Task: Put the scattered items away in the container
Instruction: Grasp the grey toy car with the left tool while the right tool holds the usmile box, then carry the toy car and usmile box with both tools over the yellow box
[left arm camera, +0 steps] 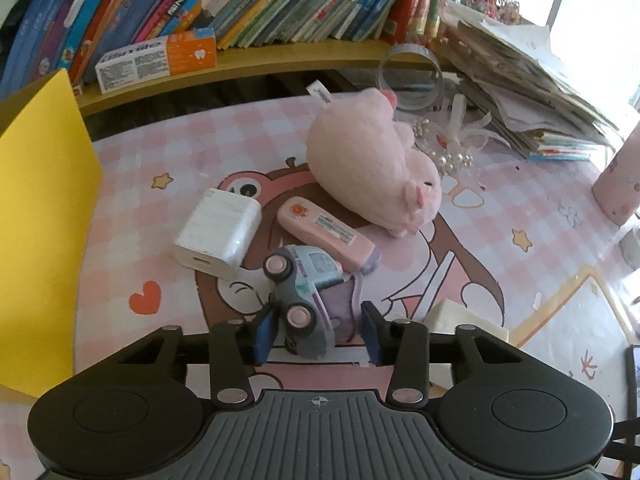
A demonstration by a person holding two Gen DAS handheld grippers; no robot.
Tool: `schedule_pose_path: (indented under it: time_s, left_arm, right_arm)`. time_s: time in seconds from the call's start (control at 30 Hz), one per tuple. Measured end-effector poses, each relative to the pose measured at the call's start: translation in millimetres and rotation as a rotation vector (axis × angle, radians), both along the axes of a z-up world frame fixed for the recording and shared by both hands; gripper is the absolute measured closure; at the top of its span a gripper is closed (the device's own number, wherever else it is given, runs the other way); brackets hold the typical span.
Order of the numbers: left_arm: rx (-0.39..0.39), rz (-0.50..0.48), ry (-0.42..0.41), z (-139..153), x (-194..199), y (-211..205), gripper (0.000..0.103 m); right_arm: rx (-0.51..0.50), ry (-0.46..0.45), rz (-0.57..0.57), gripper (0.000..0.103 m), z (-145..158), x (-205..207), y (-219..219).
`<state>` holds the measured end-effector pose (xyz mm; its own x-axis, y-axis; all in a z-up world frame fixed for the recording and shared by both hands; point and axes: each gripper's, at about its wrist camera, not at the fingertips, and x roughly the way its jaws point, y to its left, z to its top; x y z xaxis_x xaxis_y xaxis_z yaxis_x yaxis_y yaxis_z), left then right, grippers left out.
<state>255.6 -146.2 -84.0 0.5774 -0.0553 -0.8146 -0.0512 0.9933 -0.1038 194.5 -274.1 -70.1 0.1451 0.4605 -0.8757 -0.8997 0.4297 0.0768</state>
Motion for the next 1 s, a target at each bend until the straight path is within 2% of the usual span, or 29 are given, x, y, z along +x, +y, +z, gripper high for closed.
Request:
schedule_pose_path:
  time_s: [0.27, 0.47, 0.77, 1.0]
  left_arm:
    - [-0.012, 0.039, -0.064, 17, -20, 16, 0.067]
    - [-0.022, 0.073, -0.115, 37, -52, 28, 0.067]
    - [-0.048, 0.147, -0.117, 47, -104, 44, 0.066]
    - [-0.059, 0.142, -0.128, 51, -125, 52, 0.067]
  right_arm:
    - [-0.001, -0.002, -0.007, 0.065, -3, 8, 2]
    - [-0.002, -0.002, -0.031, 0.065, -6, 15, 2]
    - [-0.01, -0.028, -0.058, 0.065, -2, -3, 9]
    - [-0.029, -0.031, -0.094, 0.063, -1, -14, 11]
